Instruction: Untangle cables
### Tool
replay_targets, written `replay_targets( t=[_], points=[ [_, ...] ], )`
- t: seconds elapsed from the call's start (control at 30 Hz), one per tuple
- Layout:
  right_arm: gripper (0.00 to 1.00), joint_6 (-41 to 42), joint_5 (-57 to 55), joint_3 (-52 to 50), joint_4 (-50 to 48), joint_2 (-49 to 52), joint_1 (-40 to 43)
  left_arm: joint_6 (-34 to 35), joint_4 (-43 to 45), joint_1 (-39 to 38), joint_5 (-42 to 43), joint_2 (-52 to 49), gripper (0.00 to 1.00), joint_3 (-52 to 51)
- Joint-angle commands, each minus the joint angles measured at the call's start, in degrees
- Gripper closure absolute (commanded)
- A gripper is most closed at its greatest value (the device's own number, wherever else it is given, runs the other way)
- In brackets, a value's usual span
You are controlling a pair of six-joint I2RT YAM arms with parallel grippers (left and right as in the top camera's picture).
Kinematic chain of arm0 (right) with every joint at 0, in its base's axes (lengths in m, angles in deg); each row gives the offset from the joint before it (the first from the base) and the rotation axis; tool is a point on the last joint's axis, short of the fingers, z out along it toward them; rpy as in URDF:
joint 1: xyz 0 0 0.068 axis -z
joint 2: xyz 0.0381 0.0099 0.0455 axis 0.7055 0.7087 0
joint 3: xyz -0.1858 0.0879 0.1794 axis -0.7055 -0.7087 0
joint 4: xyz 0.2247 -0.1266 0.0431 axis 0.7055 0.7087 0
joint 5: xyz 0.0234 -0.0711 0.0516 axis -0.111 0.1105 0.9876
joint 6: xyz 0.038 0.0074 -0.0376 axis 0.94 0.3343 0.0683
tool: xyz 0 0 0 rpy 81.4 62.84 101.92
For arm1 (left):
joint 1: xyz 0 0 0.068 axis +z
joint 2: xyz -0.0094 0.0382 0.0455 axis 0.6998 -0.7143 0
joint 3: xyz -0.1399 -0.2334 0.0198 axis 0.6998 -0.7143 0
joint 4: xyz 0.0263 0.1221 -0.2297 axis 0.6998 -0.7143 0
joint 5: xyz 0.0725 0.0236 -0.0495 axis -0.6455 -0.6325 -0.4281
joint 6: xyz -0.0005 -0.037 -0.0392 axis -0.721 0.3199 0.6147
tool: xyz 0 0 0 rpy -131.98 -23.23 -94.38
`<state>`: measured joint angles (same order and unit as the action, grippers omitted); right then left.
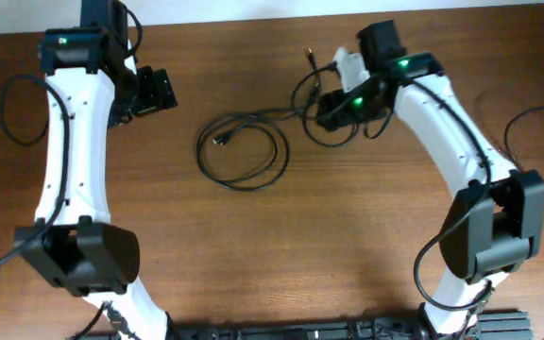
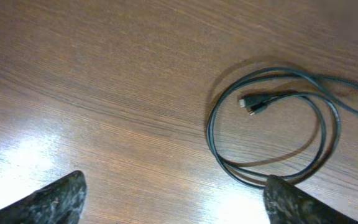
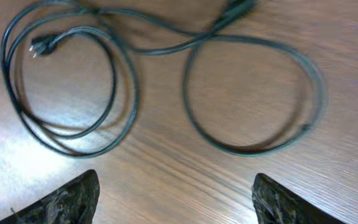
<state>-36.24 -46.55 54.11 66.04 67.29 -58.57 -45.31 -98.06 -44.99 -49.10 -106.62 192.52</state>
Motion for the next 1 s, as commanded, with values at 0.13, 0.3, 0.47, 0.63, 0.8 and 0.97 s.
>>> replay_targets(
  t=[0.13, 0.3, 0.47, 0.63, 0.8, 0.97],
  points=[
    [0.23, 0.2, -4.9, -2.5, -0.9, 1.3, -4.5, -3.1, 1.3, -2.8, 0.9, -8.7, 0.11, -0.4],
    [0.23, 0.2, -8.7, -2.5, 2.0, 1.3, -3.8, -8.4, 3.0, -6.3, 0.9, -15.3, 0.16, -0.4],
    [0.23, 0.1, -12.6, -2.5, 4.1, 1.3, -3.7, -11.5, 4.1, -8.5, 0.9, -22.6, 0.21, -0.4],
    [0.23, 0.2, -12.5, -2.5, 4.1, 1.3, -2.7, -12.5, 5.6, -8.9, 0.7, -27.4, 0.22, -0.4],
    [0.23, 0.1, -12.5, -2.5, 4.5, 1.3, -1.9, -12.5, 7.5, -8.9, 0.7, -30.0, 0.40, -0.4],
    [0.23, 0.2, -12.5, -2.5, 4.5, 1.3, -1.9, -12.5, 7.9, -8.7, 0.7, -30.1, 0.81, -0.4]
  ],
)
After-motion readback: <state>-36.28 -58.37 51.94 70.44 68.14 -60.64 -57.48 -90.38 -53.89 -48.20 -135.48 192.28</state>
